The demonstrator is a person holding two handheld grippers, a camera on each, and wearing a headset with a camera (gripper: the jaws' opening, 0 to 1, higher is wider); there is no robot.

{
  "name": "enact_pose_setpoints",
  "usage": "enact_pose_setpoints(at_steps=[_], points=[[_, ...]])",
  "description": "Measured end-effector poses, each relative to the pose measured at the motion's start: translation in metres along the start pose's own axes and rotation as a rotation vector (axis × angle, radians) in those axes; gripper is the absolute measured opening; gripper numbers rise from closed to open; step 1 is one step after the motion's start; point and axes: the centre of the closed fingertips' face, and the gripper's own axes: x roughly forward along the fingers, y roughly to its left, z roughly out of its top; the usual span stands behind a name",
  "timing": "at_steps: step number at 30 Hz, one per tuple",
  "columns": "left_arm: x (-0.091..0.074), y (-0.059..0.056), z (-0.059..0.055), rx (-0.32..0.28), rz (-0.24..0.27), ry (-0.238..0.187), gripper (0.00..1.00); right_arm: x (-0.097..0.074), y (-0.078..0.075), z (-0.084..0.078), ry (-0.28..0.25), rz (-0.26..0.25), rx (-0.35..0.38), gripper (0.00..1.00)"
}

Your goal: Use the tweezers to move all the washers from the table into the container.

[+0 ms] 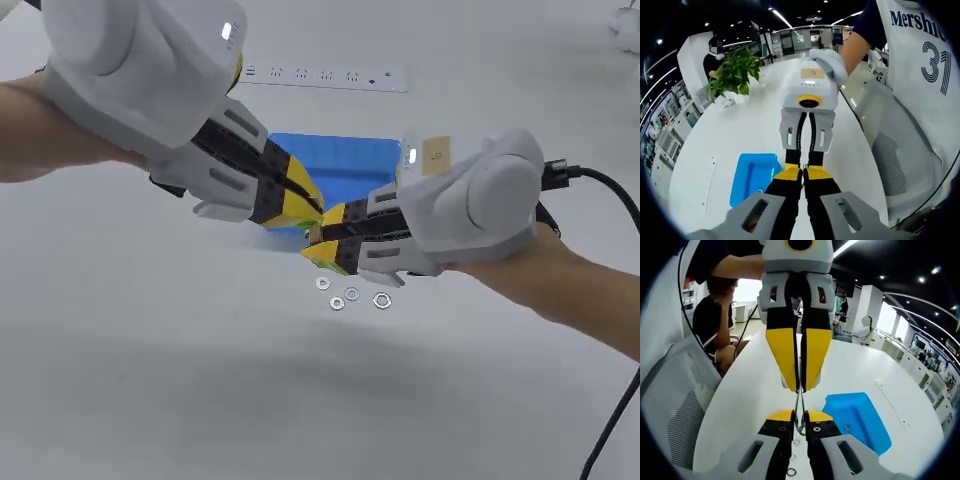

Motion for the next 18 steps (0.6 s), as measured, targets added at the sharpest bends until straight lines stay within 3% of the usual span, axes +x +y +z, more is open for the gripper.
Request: enact_pose_setpoints(at_steps=[7, 18], points=[[-0.007, 0.012, 0.011, 0.027, 0.007, -0.013, 0.06, -0.009, -0.013, 0.013, -0.007, -0.016, -0.028, 0.09], [-0.008, 0.051, 0.018, 0.053, 0.041, -0.035, 0.06, -0.008, -0.055, 0.016, -0.009, -0.057, -0.043, 0.09]])
